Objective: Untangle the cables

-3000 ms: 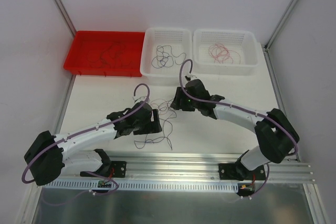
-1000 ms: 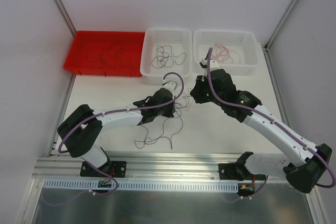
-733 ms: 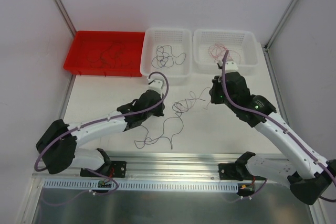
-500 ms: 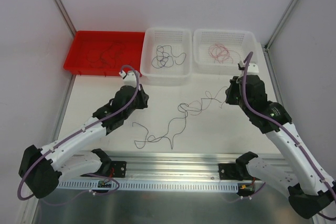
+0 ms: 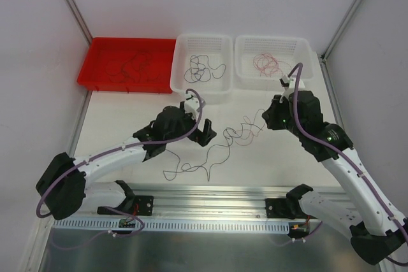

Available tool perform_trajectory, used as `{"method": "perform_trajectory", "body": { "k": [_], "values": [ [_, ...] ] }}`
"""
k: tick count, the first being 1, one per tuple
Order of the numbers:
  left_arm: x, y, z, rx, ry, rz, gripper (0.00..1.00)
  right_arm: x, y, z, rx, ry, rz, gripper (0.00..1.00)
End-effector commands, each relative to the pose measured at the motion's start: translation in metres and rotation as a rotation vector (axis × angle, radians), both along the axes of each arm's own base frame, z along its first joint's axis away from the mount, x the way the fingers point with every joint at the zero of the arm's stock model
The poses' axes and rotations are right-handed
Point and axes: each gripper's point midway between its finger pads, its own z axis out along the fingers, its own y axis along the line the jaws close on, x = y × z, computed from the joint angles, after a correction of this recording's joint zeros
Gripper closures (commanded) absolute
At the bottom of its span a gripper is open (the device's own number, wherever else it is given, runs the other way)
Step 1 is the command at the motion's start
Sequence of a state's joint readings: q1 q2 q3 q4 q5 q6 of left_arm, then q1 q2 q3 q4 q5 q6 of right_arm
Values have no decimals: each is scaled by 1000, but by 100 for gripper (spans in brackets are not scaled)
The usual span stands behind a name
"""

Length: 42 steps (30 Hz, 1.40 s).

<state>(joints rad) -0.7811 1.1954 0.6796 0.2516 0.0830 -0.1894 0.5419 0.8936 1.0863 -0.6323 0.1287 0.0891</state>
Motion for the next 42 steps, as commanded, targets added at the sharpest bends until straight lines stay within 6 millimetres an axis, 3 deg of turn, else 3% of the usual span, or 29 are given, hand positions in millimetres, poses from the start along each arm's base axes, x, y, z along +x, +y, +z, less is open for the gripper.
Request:
{"method": "perform_trajectory", "body": {
  "k": [1, 9, 16, 17, 21, 23, 24, 29, 31, 34, 38, 39, 41, 42],
  "values": [
    [-8, -44, 25, -56, -216, -246, 4, -4, 22, 19, 68, -37, 90, 99],
    [-23, -95, -8, 84, -393, -525, 7, -14, 40, 30, 112, -46, 165, 99],
    [-17, -117, -34, 129, -392, -574, 25, -20, 47, 37, 148, -52, 205, 99],
    [-17, -119, -37, 134, -393, -578, 33, -21, 47, 38, 148, -53, 208, 99],
    [-15, -124, -45, 142, -378, -585, 88, -21, 46, 38, 141, -58, 207, 99],
    [-16, -121, -44, 139, -375, -578, 100, -19, 42, 37, 123, -64, 195, 99],
    [-16, -120, -43, 139, -376, -569, 100, -20, 41, 36, 117, -63, 197, 99],
    [-16, -91, -25, 140, -359, -446, 100, -11, 10, 21, -3, -65, 62, 99],
    [-14, -79, -19, 138, -349, -381, 100, -6, -14, 14, -67, -56, -43, 99],
    [-8, -37, -7, 74, -260, -193, 100, -4, -45, 7, -118, -42, -167, 99],
    [7, 9, -3, 11, -102, -4, 100, -5, -72, 2, -143, -25, -269, 99],
    [18, 35, -12, 41, -47, 98, 100, -6, -79, -1, -150, -14, -294, 99],
    [22, 60, -4, -4, -5, 213, 100, -7, -86, -1, -151, -11, -325, 99],
    [26, 80, -9, 11, 30, 286, 100, -8, -92, -2, -156, -2, -345, 99]
  ]
}}
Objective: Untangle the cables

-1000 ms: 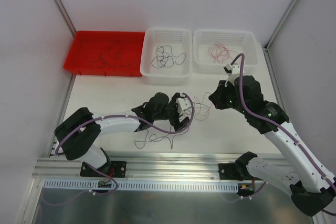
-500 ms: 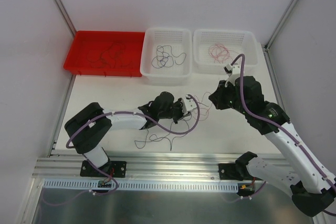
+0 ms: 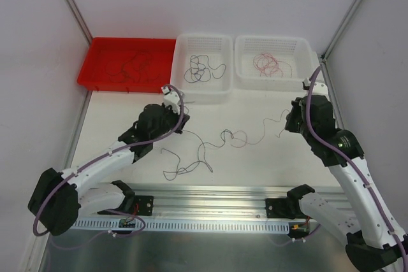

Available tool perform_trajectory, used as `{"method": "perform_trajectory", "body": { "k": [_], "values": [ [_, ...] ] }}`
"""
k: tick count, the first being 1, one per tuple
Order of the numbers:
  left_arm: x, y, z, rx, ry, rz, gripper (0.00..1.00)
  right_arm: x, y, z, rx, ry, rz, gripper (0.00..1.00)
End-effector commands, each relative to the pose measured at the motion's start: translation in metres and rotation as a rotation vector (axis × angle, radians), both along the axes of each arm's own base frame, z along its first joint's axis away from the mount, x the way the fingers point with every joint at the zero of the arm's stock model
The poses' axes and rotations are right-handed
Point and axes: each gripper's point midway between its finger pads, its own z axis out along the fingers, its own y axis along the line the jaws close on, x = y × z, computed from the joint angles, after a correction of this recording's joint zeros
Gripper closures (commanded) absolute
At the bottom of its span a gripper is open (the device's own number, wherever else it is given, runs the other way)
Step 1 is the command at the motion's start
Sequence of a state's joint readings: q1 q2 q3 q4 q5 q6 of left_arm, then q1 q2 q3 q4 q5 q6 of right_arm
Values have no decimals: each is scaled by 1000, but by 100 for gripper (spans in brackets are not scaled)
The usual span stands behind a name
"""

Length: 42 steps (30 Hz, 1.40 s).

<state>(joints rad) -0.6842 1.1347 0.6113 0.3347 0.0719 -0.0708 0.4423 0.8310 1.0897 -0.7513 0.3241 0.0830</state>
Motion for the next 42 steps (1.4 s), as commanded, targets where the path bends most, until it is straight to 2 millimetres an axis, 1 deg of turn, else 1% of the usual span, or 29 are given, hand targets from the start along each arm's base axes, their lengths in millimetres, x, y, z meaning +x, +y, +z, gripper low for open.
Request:
{"method": "perform_trajectory", "body": {
  "k": [1, 2, 4, 5, 6, 7, 9, 11, 13, 15, 16, 17, 18, 19, 20, 22, 23, 24, 25, 26, 29, 30, 32, 33, 36, 37, 40, 41, 42],
  "values": [
    [2, 57, -15, -61, 178, 287, 100, -6, -24, 1, -31, 3, -94, 99],
    [0, 66, -10, -80, 178, 320, 100, -7, -24, 0, -25, 7, -89, 99],
    [-2, 81, -13, -78, 212, 366, 100, -6, -22, -1, -10, 9, -76, 99],
    [-2, 84, -9, -77, 210, 378, 100, -7, -17, -2, 0, 16, -55, 99],
    [-2, 88, -9, -68, 216, 394, 100, -6, -16, -2, 4, 16, -53, 99],
    [-5, 97, -18, -29, 244, 434, 100, -6, -16, -1, 5, 14, -52, 99],
    [-5, 101, -23, -7, 268, 455, 100, -5, -16, -1, 9, 6, -52, 99],
    [-6, 96, -27, -11, 298, 440, 100, -5, -9, -5, 26, 20, -21, 99],
    [-7, 92, -31, -17, 326, 430, 100, -3, -5, -17, 19, 68, -9, 99],
    [-6, 97, -43, 18, 352, 459, 100, -5, -13, -26, -2, 96, -63, 99],
    [-7, 101, -49, 40, 370, 482, 100, -7, -20, -26, -15, 85, -91, 99],
    [-6, 113, -55, 73, 385, 534, 100, -8, -33, -23, -40, 61, -146, 99],
    [-8, 119, -60, 90, 400, 553, 100, -10, -44, -18, -43, 40, -190, 99],
    [-9, 125, -66, 103, 411, 578, 100, -12, -51, -6, -40, 2, -216, 99],
    [-9, 133, -69, 115, 415, 615, 100, -18, -64, 6, -44, -33, -260, 99],
    [-10, 143, -75, 116, 429, 660, 100, -23, -73, 29, -59, -83, -273, 99],
    [-10, 147, -76, 117, 434, 680, 100, -29, -79, 57, -52, -140, -292, 99],
    [-10, 156, -78, 119, 436, 716, 100, -32, -83, 70, -54, -170, -300, 99],
    [-9, 159, -77, 115, 440, 734, 100, -34, -86, 83, -63, -198, -298, 99],
    [-9, 163, -76, 115, 440, 748, 100, -40, -89, 112, -44, -267, -309, 99],
    [-7, 179, -74, 133, 439, 805, 100, -45, -90, 152, -5, -377, -307, 99],
    [-6, 185, -72, 136, 439, 826, 100, -50, -92, 175, -1, -434, -298, 99],
    [-6, 191, -72, 143, 446, 844, 100, -52, -89, 199, 24, -506, -275, 99],
    [-6, 193, -72, 146, 450, 851, 100, -54, -88, 216, 43, -549, -267, 99],
    [-3, 199, -69, 155, 454, 869, 100, -57, -81, 246, 81, -632, -228, 99],
    [-1, 200, -68, 161, 459, 873, 100, -59, -77, 262, 109, -685, -201, 99],
    [1, 200, -69, 182, 468, 870, 100, -66, -69, 280, 173, -777, -157, 99],
    [1, 200, -70, 188, 475, 869, 100, -70, -70, 292, 196, -829, -158, 99],
    [1, 200, -71, 192, 480, 871, 100, -73, -71, 298, 205, -853, -162, 99]
  ]
}}
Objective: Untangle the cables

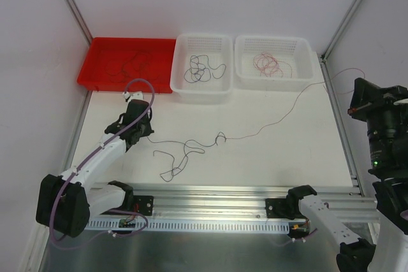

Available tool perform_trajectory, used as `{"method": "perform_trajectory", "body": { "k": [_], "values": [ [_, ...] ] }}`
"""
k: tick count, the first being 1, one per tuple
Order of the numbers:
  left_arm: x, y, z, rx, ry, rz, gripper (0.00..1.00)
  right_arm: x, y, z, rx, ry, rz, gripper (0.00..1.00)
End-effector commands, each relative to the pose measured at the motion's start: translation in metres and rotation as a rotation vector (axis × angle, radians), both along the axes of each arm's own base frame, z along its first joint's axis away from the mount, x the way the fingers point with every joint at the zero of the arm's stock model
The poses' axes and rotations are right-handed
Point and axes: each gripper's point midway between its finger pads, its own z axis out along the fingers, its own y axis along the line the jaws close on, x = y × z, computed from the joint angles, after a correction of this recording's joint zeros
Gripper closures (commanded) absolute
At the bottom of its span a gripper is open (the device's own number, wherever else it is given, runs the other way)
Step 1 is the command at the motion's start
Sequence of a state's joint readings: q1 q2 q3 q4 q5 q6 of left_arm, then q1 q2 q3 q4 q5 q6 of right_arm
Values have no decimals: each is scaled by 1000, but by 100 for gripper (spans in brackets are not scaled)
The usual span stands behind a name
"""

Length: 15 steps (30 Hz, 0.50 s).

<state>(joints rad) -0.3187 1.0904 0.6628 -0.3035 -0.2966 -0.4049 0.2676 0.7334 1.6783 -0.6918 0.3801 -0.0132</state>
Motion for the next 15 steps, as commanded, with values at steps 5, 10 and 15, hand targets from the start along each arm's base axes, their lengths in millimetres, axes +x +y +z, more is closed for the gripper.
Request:
{"method": "perform_trajectory", "body": {
  "k": [5, 10, 15],
  "values": [
    [3, 5, -3, 31, 43, 16, 100, -15, -1, 56, -4, -188, 16, 99],
    [1, 5, -10, 38, 73, 6, 100, -22, -2, 56, 45, -245, 19, 99],
    [1, 4, -10, 31, 75, 2, 100, -28, -9, 55, 53, -262, -12, 99]
  ]
}}
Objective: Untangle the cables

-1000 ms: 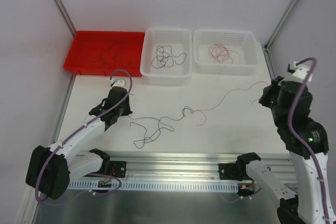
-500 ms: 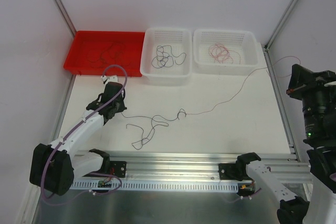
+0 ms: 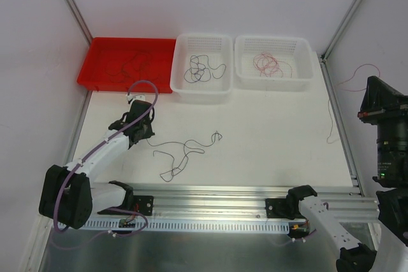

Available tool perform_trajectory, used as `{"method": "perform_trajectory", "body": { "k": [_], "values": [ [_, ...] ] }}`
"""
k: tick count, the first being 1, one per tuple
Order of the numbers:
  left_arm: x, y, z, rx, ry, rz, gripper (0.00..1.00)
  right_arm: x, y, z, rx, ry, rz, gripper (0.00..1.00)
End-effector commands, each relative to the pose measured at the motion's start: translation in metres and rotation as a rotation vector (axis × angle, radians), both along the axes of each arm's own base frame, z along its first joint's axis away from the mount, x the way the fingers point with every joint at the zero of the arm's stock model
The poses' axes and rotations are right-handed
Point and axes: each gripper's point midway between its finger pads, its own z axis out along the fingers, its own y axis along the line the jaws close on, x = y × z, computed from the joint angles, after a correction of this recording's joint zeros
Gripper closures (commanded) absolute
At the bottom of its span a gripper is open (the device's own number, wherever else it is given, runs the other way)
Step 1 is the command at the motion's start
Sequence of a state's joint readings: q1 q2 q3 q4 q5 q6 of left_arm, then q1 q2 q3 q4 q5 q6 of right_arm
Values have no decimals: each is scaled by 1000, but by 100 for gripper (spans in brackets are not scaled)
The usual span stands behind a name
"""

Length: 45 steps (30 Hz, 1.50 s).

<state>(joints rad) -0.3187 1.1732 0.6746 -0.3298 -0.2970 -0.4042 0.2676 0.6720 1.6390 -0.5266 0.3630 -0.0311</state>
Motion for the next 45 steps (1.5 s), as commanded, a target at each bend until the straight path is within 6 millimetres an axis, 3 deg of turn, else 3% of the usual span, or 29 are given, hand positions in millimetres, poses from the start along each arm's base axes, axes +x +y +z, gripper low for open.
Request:
{"method": "perform_trajectory", "body": {
  "k": [1, 3, 4, 6, 7, 10, 11, 13, 14, 19, 23, 24, 25, 26, 27, 30, 34, 37, 40, 42, 45],
  "values": [
    [8, -1, 13, -9, -22, -5, 97, 0, -2, 12, 13, -45, -14, 99],
    [9, -8, 16, -41, -26, -27, 89, 13, 2, -12, -8, 44, -8, 99],
    [10, -11, 20, -58, -32, -38, 83, 31, 6, -40, -27, 125, -13, 99],
    [10, -20, 25, -90, -38, -80, 78, 47, 9, -71, -41, 200, -20, 99],
    [13, -23, 34, -105, -62, -95, 71, 62, 13, -99, -57, 264, -22, 99],
    [13, -31, 57, -140, -115, -142, 56, 84, 23, -148, -77, 376, 2, 99],
    [13, -32, 63, -147, -132, -151, 44, 89, 26, -158, -84, 398, 11, 99],
    [12, -33, 85, -158, -193, -174, 34, 97, 33, -176, -49, 425, 29, 99],
    [11, -33, 92, -158, -212, -184, 26, 103, 36, -199, -51, 473, 35, 99],
    [1, -27, 131, -159, -343, -203, 4, 114, 53, -271, -37, 657, 95, 99],
    [-11, -13, 149, -127, -441, -184, 1, 111, 60, -340, -3, 848, 106, 97],
    [-17, -9, 151, -120, -468, -181, 1, 107, 62, -367, -6, 930, 108, 92],
    [-19, -3, 151, -98, -484, -166, 1, 106, 63, -379, 1, 968, 110, 90],
    [-22, 0, 144, -71, -477, -176, 1, 104, 65, -391, 17, 1009, 110, 88],
    [-25, 4, 145, -59, -494, -176, 1, 99, 68, -415, 19, 1094, 119, 85],
    [-32, 6, 132, -46, -491, -189, 1, 85, 71, -452, 35, 1245, 109, 77],
    [-38, 3, 117, -61, -476, -209, 1, 71, 71, -480, 48, 1364, 92, 72],
    [-39, 4, 111, -51, -464, -210, 1, 65, 68, -488, 56, 1407, 69, 62],
    [-38, 2, 105, -52, -447, -221, 1, 64, 67, -491, 63, 1411, 58, 39],
    [-39, -1, 100, -59, -428, -237, 1, 65, 67, -489, 77, 1403, 44, 31],
    [-38, -3, 98, -64, -418, -243, 1, 69, 66, -484, 138, 1357, 6, 28]
  ]
}}
